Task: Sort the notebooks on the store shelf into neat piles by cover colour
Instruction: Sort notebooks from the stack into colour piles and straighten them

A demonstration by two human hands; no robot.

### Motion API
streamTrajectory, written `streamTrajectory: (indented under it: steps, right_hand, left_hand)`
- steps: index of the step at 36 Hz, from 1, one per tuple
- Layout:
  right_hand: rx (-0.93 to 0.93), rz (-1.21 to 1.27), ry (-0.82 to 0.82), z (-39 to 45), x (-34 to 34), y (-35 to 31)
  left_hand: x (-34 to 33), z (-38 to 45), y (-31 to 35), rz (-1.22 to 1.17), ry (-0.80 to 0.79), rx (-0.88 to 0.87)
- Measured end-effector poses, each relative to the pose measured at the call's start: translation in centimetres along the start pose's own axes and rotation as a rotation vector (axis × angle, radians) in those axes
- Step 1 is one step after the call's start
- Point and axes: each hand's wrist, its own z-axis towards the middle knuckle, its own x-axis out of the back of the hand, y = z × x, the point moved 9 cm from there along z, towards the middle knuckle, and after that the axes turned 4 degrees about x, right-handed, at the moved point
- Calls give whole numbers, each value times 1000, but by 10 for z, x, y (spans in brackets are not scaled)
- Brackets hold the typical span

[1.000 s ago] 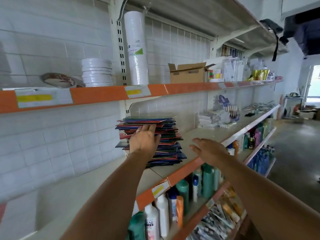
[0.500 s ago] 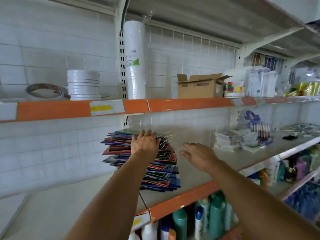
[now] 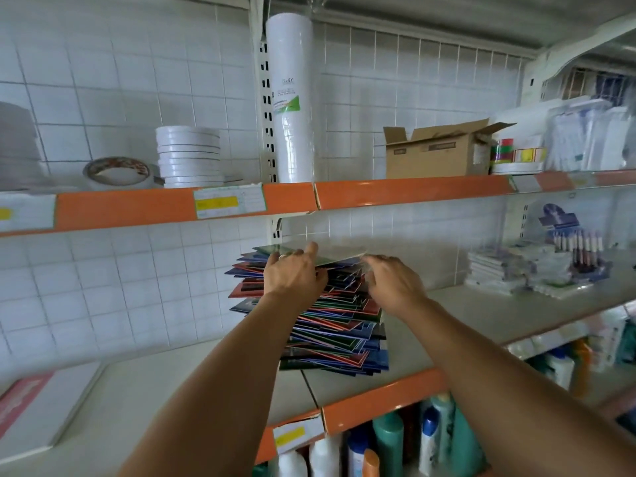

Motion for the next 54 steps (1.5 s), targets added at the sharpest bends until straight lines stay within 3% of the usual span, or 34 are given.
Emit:
streamTrajectory:
  steps: [9, 24, 32, 40, 47, 54]
  right_hand:
    - [25, -3, -41, 11, -4, -6]
    - [-73, 187, -131, 21, -13, 3]
    - [87, -52, -51, 21, -4, -11]
    - [238, -97, 44, 18, 8, -22]
    - [258, 16, -58, 11, 16, -21]
    - [393, -78, -90, 5, 16, -33]
  left_hand:
    - [4, 1, 1, 183, 18, -47]
    - [13, -12, -7, 186, 50, 34]
    - [26, -17, -3, 287, 56, 79]
    - [27, -22, -12, 255, 16, 183]
    - [31, -24, -19, 167, 79, 222]
    - [30, -32, -17, 112, 92, 181]
